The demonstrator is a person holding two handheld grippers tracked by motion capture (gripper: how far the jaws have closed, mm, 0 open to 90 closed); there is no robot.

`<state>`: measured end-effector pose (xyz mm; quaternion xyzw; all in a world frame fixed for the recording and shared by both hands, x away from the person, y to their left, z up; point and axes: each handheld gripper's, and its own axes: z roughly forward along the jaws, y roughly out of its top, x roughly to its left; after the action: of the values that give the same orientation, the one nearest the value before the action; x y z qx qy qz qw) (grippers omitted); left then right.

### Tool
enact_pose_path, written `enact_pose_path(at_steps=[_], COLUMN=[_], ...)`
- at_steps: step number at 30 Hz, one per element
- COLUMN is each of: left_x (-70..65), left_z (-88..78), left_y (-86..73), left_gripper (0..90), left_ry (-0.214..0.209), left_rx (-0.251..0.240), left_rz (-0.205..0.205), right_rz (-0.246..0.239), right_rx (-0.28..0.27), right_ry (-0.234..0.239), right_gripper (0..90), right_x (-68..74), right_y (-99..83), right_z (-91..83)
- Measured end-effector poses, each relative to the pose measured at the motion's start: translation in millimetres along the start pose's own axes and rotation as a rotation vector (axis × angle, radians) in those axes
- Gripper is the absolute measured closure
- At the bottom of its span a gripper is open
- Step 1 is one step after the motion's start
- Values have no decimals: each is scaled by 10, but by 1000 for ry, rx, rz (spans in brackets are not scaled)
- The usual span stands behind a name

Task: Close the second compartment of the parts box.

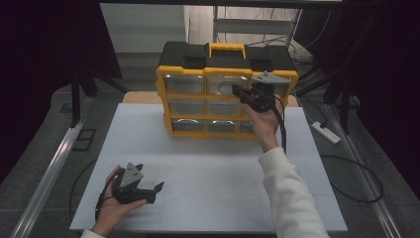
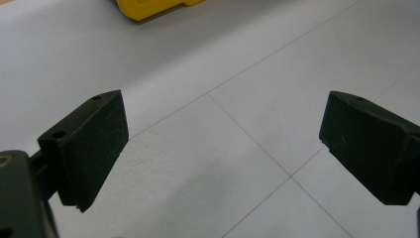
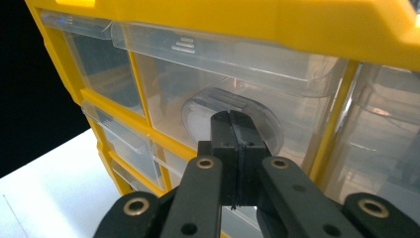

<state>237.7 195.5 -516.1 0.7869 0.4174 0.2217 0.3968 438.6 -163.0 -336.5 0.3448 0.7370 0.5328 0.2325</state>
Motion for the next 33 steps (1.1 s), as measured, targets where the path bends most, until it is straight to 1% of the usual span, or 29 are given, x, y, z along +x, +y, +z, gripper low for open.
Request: enact_pose_path(at_steps=[3, 9, 11, 14, 19, 24, 26, 27, 28, 30, 32, 33], left_x=[-4, 0, -3, -16, -23, -23, -23, -23, -27, -34, -38, -42], left_z=[-2, 19, 21, 17, 24, 21, 20, 25, 32, 45, 53, 54], left_y=[1, 15, 18, 26, 41, 37, 44, 48, 48, 53, 57, 59], left_gripper=[56, 56, 56, 56, 56, 56, 56, 56, 56, 57, 56, 56], left_ry=[0, -4, -6, -8, -13, -14, -15, -16, -15, -17, -20, -21], left_rx=[-1, -1, -1, -3, -7, -8, -11, -9, -8, -3, -3, -2], left_rz=[0, -1, 0, 5, 9, 13, 13, 15, 17, 23, 24, 22], right_rz=[-1, -24, -33, -32, -33, -51, -53, -55, -55, -68, -71, -72], right_rx=[0, -4, 2, -9, -10, -1, 0, 4, 4, 5, 4, 6], right_ry=[9, 34, 36, 40, 59, 81, 92, 108, 108, 116, 125, 124], right_gripper=[888, 895, 894, 893, 879, 857, 833, 774, 774, 694, 610, 582], right_x=[17, 64, 64, 66, 74, 100, 115, 133, 133, 156, 179, 185], right_y=[-18, -68, -79, -118, -205, -282, -324, -372, -372, -427, -498, -519], right_z=[-13, -99, -141, -218, -360, -468, -508, -544, -544, -581, -629, -641])
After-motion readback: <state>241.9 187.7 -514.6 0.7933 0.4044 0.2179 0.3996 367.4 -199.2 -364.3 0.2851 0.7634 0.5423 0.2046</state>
